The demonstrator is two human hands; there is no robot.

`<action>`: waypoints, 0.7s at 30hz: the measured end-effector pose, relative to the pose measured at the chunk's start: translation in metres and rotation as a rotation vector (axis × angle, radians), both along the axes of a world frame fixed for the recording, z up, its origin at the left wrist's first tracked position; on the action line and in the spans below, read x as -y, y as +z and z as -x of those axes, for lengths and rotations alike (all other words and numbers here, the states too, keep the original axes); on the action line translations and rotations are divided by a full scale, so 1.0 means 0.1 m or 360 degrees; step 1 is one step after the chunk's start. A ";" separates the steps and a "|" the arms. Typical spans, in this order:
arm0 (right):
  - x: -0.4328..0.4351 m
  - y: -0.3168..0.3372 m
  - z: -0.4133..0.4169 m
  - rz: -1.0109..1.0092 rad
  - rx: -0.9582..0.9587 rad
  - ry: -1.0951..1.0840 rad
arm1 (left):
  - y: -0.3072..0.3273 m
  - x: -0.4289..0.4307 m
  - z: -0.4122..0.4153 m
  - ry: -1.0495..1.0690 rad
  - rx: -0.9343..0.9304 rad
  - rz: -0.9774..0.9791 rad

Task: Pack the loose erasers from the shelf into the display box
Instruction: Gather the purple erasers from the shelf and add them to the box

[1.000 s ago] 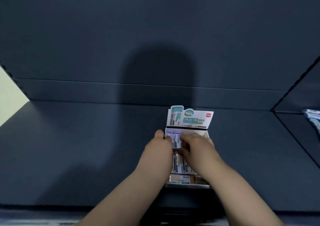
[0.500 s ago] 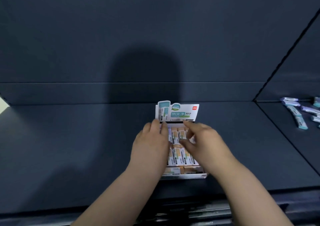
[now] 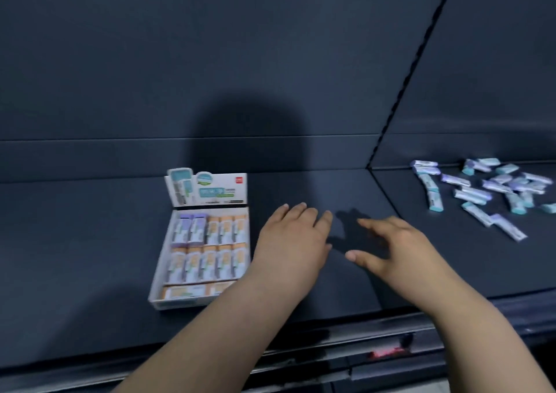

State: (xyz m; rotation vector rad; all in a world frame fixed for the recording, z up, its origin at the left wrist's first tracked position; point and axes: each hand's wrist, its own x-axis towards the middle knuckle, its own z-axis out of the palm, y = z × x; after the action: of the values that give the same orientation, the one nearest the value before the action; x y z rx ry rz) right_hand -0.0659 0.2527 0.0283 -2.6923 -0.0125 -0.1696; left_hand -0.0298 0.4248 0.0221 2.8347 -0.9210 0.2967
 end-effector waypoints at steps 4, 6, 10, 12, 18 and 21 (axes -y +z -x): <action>0.75 0.06 0.11 -0.0003 -0.0033 -0.0021 | 0.02 0.74 0.14 -0.0035 -0.0004 0.0052; 1.09 0.06 0.15 0.0001 -0.0074 -0.0027 | 0.04 1.08 0.20 -0.0044 -0.0031 0.0096; 1.72 0.06 0.23 0.0026 -0.0167 0.0007 | 0.05 1.69 0.25 0.0025 -0.0084 0.0161; 1.97 0.08 0.25 0.0028 -0.0192 0.0022 | 0.07 1.93 0.29 0.0042 -0.0136 0.0159; 2.40 0.08 0.22 -0.0022 -0.0288 0.0007 | 0.05 2.33 0.26 0.0086 -0.0071 0.0229; 2.52 0.03 0.18 -0.0030 -0.0314 -0.0052 | 0.09 2.38 0.19 0.0151 -0.0055 0.0144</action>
State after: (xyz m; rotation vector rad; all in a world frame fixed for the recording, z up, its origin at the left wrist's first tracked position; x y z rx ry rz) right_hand -0.0840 0.0008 0.0311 -2.6791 0.0930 0.0860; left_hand -0.0491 0.1866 0.0308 2.7955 -0.7483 0.2919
